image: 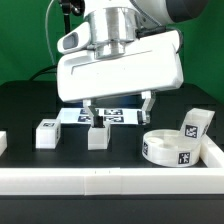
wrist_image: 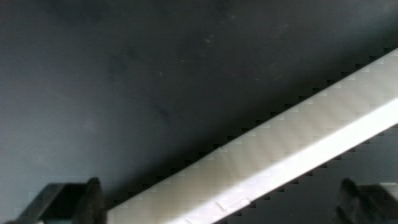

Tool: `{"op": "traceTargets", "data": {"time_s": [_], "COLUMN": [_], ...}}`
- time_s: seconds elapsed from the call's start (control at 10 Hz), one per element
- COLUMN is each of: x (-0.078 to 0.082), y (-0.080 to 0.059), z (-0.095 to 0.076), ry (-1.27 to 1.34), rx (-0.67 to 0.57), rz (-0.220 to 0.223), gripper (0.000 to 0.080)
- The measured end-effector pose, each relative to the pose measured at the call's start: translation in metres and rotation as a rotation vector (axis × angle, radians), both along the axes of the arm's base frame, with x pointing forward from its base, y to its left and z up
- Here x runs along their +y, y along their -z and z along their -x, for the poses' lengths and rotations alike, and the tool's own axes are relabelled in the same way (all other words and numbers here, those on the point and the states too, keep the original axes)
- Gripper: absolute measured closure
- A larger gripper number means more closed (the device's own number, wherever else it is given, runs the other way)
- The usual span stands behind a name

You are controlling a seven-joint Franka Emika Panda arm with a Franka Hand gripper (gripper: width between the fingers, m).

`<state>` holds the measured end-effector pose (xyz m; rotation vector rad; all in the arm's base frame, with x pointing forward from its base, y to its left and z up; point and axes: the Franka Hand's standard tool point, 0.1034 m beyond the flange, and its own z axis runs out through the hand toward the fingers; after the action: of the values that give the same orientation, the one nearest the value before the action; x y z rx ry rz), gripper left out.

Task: Assemble stool

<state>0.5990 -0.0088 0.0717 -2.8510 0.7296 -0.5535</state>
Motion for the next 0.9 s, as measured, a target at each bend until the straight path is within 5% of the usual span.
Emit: {"op": "traceTargets", "data": {"time_s": [0.2,0.7,0.9], "x": [-0.001,-0.017,-0.025], "y": [0.0,0.014,0.016], "z": [-0.001,0.014,0.017], "ry": [-0.086,-0.476,-0.474], "rx": [-0.003,-0.029,-0.022], "rz": [0.039,0.285,0.287], "gripper": [0.015,0.015,0.015]}}
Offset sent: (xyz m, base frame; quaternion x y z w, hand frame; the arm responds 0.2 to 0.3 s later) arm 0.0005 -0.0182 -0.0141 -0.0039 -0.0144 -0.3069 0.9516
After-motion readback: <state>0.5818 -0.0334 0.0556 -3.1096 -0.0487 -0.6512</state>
